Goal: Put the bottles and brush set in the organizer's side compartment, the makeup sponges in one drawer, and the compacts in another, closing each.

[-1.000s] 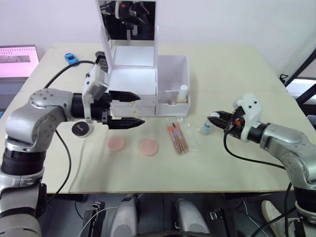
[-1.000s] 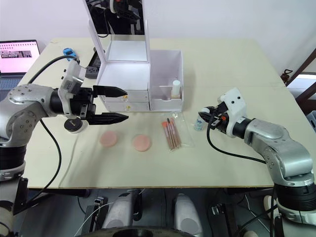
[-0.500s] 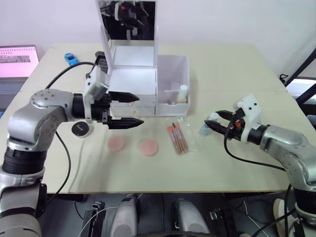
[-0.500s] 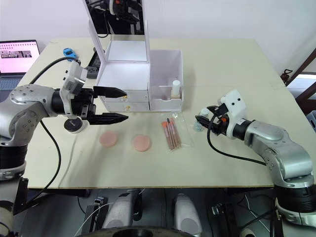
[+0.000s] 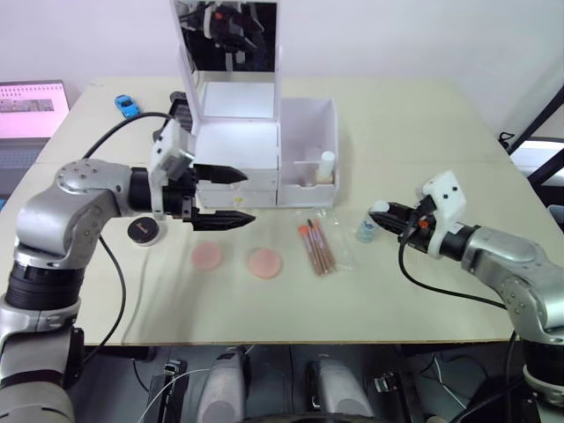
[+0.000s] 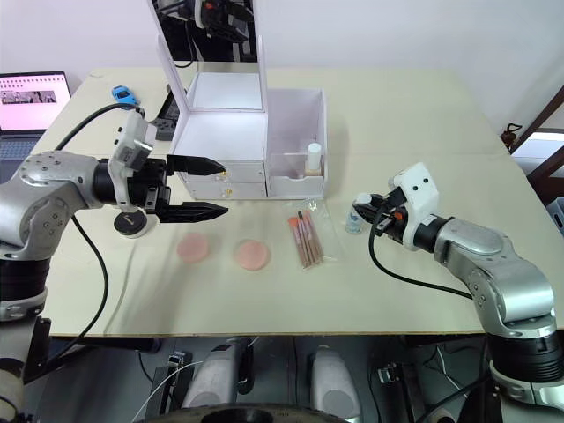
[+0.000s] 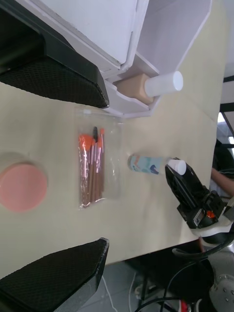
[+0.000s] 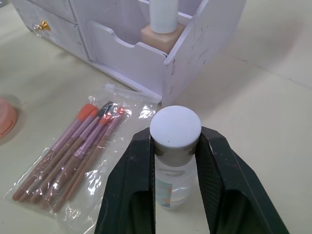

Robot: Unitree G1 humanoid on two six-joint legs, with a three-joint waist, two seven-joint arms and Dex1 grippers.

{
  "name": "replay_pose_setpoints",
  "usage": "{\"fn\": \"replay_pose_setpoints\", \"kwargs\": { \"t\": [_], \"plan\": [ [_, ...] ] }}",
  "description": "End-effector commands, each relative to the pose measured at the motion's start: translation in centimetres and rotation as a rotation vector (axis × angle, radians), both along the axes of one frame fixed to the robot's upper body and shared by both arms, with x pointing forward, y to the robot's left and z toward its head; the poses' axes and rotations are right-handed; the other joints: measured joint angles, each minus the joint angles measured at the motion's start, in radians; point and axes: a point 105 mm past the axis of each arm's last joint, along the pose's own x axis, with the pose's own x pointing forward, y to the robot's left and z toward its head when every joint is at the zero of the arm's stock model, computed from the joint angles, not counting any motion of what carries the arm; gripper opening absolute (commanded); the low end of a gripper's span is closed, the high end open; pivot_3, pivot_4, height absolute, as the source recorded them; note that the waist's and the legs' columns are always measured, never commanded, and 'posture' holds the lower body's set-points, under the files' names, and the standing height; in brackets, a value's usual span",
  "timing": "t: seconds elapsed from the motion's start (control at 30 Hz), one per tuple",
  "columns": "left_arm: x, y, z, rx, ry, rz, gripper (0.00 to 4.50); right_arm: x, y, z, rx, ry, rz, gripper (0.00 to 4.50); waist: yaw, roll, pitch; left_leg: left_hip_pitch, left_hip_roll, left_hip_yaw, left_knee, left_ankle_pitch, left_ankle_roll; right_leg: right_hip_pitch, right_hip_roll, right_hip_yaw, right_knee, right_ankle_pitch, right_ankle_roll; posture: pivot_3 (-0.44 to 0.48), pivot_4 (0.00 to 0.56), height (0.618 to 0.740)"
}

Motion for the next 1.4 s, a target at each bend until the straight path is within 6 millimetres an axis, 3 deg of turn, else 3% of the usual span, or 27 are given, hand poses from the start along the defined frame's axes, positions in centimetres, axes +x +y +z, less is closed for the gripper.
{"fn": "replay_pose_setpoints", "kwargs": {
  "t": [0.03, 0.23, 0.43, 0.7, 0.83, 1.1, 1.4],
  "plan": [
    [0.0, 0.3, 1.3, -0.006, -0.067, 0.009, 4.5, -0.5, 0.1, 3.1, 0.006, -0.098, 0.034, 0.63, 0.0, 0.0, 0.0, 0.0, 0.0, 0.0, 0.0, 0.0, 0.0, 0.0, 0.0, 0.0, 0.0, 0.0, 0.0, 0.0, 0.15, 0.74],
    [0.8, 1.7, 1.2, -0.01, -0.08, 0.081, 4.5, -0.6, 0.6, 7.2, -0.002, -0.172, 0.1, 0.63, -0.001, 0.0, 0.0, 0.0, 0.0, 0.0, 0.0, 0.0, 0.0, 0.0, 0.0, 0.0, 0.0, 0.0, 0.0, 0.0, 0.15, 0.74],
    [1.9, 4.5, 0.6, -0.011, -0.097, 0.207, 4.5, -0.2, 3.1, 11.6, -0.014, -0.272, 0.21, 0.63, -0.005, 0.002, 0.001, 0.0, 0.001, 0.001, -0.001, 0.0, 0.0, -0.002, 0.001, 0.001, 0.002, 0.0, 0.0, 0.0, 0.15, 0.74],
    [2.2, 8.3, 0.0, -0.027, -0.123, 0.37, 4.5, 1.4, 6.6, 14.4, -0.078, -0.312, 0.27, 0.63, -0.005, 0.002, 0.001, 0.0, 0.001, 0.002, -0.001, 0.0, 0.0, -0.003, -0.001, 0.002, 0.002, 0.0, -0.001, 0.0, 0.15, 0.74],
    [1.7, 9.9, 0.4, -0.091, -0.147, 0.442, 4.5, 2.2, 8.4, 15.8, -0.015, -0.234, 0.355, 0.63, -0.005, 0.002, 0.001, -0.001, 0.002, 0.003, -0.001, 0.0, 0.0, -0.004, -0.001, 0.002, 0.002, 0.001, -0.002, 0.0, 0.15, 0.74],
    [0.2, 10.0, -0.2, -0.126, -0.136, 0.456, 4.5, 4.9, 10.5, 16.2, -0.008, -0.206, 0.355, 0.63, -0.005, 0.002, 0.001, -0.001, 0.002, 0.004, -0.001, 0.0, 0.0, -0.005, -0.002, 0.002, 0.002, 0.001, -0.002, 0.0, 0.15, 0.74],
    [-0.5, 9.2, -0.2, -0.138, -0.134, 0.452, 4.5, 8.5, 12.1, 12.3, 0.001, -0.077, 0.272, 0.63, -0.006, 0.002, 0.001, -0.002, 0.002, 0.004, -0.001, 0.0, 0.0, -0.006, -0.001, 0.002, 0.003, 0.001, -0.002, 0.0, 0.15, 0.74]
  ]
}}
